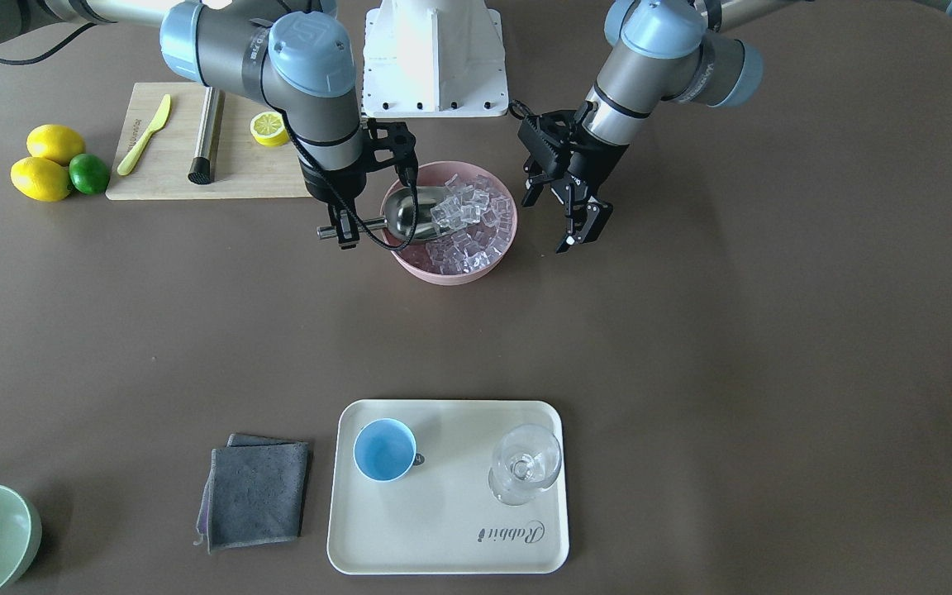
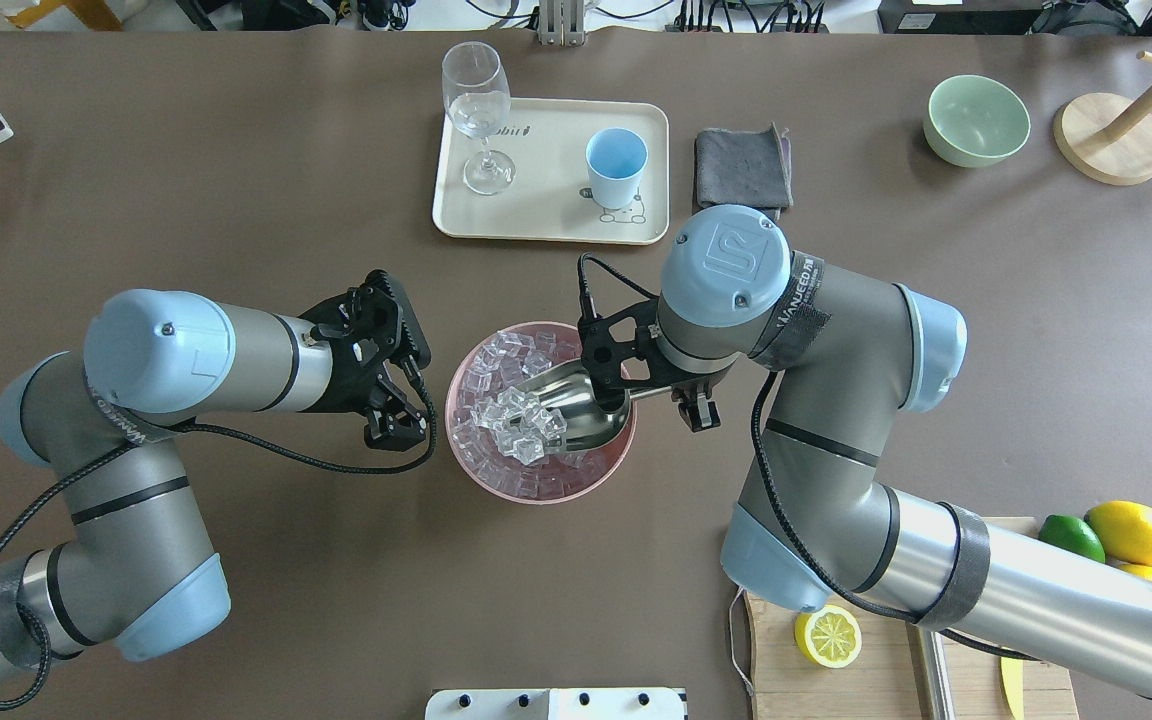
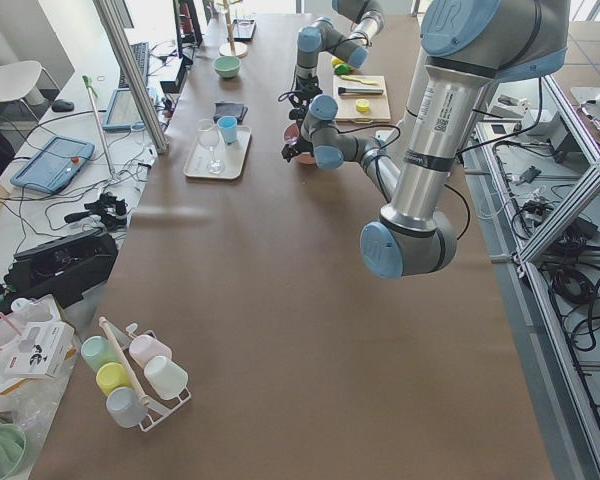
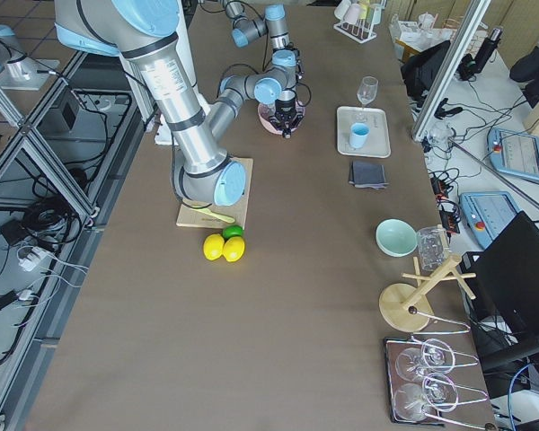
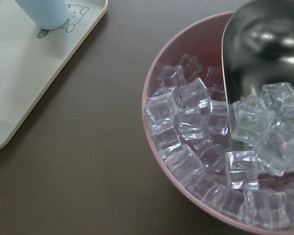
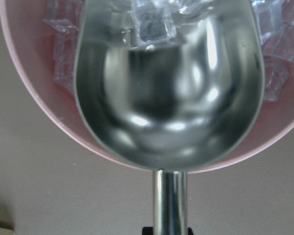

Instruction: Put ice in cup with scoop

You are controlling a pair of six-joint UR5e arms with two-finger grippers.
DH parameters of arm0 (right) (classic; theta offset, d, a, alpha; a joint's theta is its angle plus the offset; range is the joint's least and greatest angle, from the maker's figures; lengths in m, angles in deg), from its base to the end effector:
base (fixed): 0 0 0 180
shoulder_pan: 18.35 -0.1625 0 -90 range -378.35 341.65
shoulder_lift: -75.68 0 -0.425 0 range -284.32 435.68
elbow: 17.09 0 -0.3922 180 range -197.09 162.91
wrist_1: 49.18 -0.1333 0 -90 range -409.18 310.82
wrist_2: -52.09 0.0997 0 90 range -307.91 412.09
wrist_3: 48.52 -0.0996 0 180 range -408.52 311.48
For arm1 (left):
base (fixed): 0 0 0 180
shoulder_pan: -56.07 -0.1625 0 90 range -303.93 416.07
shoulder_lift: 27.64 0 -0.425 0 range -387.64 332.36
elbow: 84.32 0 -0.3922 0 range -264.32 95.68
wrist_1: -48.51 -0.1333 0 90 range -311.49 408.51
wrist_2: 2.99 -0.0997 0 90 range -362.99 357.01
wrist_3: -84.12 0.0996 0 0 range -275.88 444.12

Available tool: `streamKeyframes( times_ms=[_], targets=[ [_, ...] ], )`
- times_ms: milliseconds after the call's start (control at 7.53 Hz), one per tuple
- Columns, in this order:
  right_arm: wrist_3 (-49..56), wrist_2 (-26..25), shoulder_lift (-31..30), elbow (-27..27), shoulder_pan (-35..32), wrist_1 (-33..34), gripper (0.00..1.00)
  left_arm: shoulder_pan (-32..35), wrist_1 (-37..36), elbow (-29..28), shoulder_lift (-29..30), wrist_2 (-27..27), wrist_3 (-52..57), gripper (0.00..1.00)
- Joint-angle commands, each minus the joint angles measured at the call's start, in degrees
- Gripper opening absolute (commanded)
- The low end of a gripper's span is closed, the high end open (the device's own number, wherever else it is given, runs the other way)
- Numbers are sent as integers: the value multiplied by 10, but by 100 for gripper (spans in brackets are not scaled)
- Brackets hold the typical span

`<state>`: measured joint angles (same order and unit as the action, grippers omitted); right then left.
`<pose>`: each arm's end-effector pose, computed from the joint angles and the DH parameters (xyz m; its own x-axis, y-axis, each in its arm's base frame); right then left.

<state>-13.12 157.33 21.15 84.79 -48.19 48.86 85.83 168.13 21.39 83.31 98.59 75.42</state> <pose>-0.5108 -0.4165 0.2314 -0.1152 -0.9728 -0.2012 0.7415 -0.2190 0.6342 0.4612 -0.3942 0.2732 0.3758 0.9006 -0.2183 -0.2958 0.3398 0.8928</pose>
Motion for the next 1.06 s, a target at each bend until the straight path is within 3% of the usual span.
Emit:
streamKeyframes(
  times_ms=[0, 930],
  targets=[
    [0, 12, -9, -3, -6, -34, 0, 2, -1, 1, -1, 6, 0, 98],
    [-32, 82, -30, -17, -36, -135, 0, 5, -25, 11, -4, 66, 1, 98]
  ],
)
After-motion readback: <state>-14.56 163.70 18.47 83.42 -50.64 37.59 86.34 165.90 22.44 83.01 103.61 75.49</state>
